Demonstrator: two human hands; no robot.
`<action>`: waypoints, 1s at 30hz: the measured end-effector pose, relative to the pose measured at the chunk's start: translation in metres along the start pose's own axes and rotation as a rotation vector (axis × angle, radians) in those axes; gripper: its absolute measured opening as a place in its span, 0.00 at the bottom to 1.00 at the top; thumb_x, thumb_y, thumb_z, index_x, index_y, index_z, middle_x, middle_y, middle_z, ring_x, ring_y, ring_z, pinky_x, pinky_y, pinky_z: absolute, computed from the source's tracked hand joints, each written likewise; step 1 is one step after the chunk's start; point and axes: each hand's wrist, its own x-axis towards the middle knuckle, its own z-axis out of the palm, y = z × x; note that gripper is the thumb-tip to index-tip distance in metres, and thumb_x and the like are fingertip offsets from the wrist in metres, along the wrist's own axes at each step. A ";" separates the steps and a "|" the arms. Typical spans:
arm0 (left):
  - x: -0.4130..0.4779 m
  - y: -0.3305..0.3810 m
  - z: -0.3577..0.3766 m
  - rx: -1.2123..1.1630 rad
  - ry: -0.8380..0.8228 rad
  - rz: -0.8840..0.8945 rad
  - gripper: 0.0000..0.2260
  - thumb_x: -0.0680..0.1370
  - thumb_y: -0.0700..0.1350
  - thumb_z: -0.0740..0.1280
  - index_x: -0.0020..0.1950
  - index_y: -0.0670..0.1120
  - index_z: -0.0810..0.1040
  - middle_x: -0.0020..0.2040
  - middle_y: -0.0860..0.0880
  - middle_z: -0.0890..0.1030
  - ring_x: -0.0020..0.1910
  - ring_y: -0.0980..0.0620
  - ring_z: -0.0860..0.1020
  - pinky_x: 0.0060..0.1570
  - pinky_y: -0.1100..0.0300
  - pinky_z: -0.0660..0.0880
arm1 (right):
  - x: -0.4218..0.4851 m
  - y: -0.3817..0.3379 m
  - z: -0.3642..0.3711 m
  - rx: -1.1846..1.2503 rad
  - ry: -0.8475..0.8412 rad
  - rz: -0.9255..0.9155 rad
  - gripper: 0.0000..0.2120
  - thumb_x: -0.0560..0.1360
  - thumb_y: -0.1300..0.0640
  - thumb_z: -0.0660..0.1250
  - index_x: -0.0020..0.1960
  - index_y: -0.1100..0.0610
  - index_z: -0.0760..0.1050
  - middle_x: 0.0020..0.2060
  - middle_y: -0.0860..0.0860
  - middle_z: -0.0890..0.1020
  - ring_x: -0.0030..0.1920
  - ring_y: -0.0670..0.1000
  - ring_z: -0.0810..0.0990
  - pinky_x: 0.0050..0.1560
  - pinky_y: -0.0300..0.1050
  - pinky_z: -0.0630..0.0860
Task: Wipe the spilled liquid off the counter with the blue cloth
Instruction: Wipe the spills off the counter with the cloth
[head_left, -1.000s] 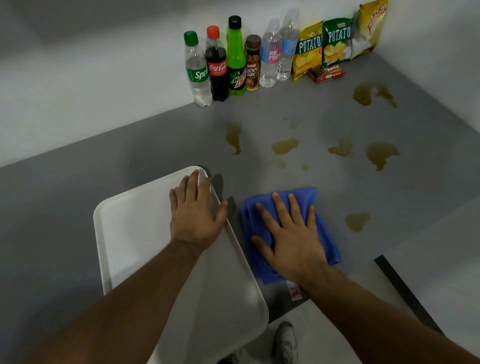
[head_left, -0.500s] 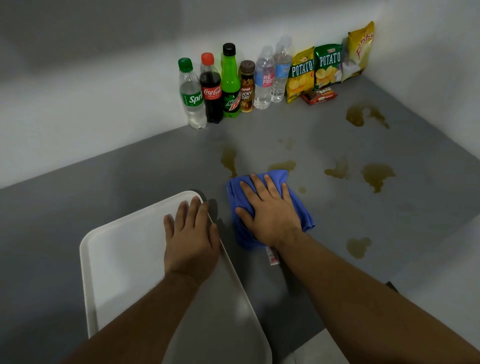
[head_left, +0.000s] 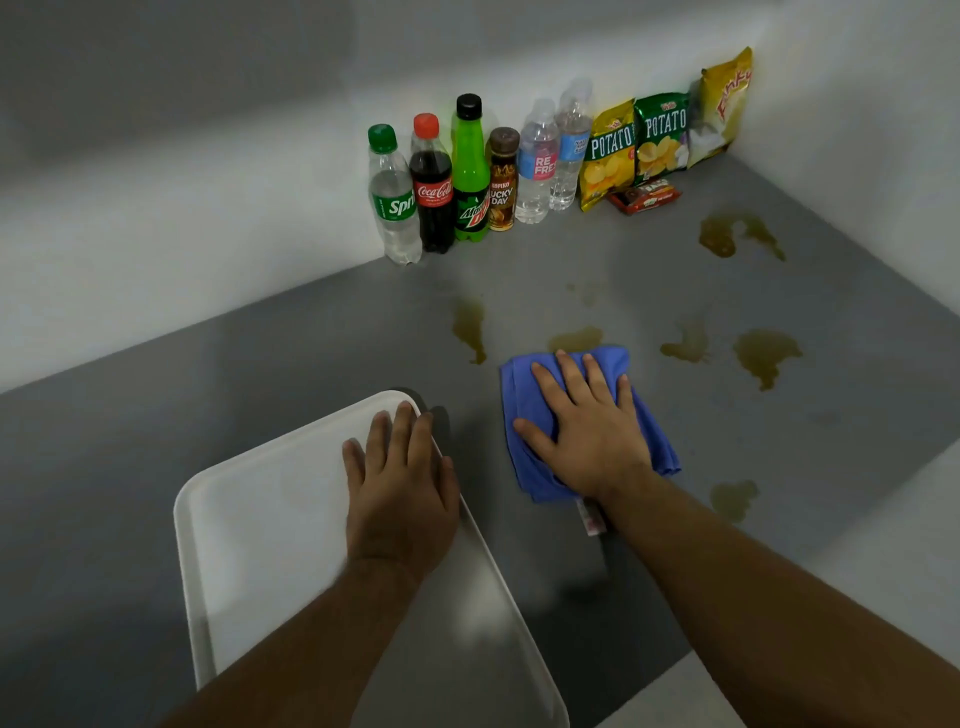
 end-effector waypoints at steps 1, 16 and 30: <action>0.000 0.000 0.001 0.002 0.000 0.004 0.26 0.83 0.55 0.54 0.80 0.45 0.66 0.80 0.44 0.64 0.81 0.41 0.59 0.77 0.35 0.58 | 0.007 -0.006 0.000 -0.004 -0.005 0.005 0.39 0.78 0.25 0.41 0.84 0.42 0.45 0.84 0.48 0.48 0.83 0.58 0.44 0.80 0.69 0.44; 0.011 -0.006 -0.001 -0.029 -0.153 -0.089 0.31 0.81 0.65 0.42 0.82 0.56 0.51 0.84 0.53 0.52 0.83 0.49 0.47 0.81 0.45 0.40 | -0.015 0.015 -0.001 -0.015 -0.005 -0.160 0.37 0.80 0.26 0.42 0.84 0.41 0.48 0.84 0.45 0.49 0.84 0.54 0.44 0.80 0.67 0.43; 0.121 -0.055 -0.027 0.057 -0.101 0.102 0.27 0.81 0.64 0.53 0.73 0.50 0.70 0.76 0.47 0.70 0.75 0.43 0.67 0.75 0.45 0.63 | 0.010 -0.021 -0.001 -0.053 -0.059 -0.157 0.37 0.79 0.27 0.37 0.84 0.41 0.41 0.84 0.46 0.42 0.83 0.55 0.37 0.80 0.62 0.36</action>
